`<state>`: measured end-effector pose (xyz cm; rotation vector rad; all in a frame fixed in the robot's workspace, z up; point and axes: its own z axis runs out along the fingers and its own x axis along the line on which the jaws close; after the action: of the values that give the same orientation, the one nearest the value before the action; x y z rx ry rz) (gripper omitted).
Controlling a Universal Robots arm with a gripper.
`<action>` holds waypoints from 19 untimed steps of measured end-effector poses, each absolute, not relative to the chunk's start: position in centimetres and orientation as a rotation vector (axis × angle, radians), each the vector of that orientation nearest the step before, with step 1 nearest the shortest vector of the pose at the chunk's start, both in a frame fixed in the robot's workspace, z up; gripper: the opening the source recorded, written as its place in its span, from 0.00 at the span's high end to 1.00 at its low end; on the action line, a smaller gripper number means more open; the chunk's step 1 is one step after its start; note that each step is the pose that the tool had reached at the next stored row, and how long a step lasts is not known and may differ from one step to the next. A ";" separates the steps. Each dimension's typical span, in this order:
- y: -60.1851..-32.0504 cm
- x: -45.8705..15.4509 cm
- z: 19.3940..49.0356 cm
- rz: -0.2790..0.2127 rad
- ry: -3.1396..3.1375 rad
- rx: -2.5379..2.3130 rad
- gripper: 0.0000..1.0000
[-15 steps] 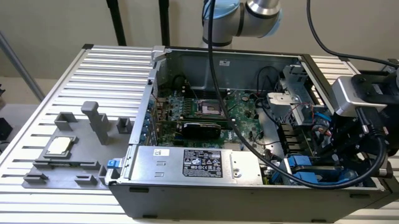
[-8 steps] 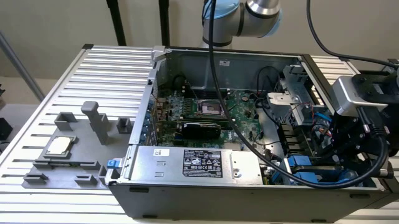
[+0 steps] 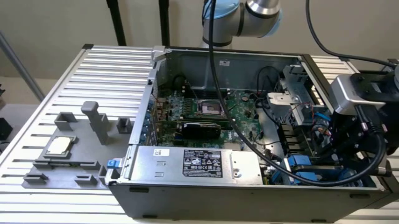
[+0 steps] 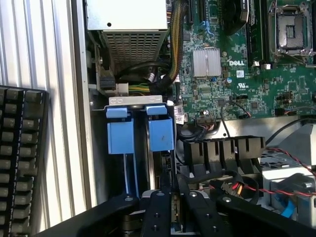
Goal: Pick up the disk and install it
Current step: 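Insert the first disk wire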
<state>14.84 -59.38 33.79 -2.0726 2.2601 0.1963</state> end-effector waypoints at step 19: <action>-59.2 15.1 33.8 0.187 2.268 -2.080 0.75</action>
<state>15.07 -59.20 33.77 -2.0798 2.2685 0.1870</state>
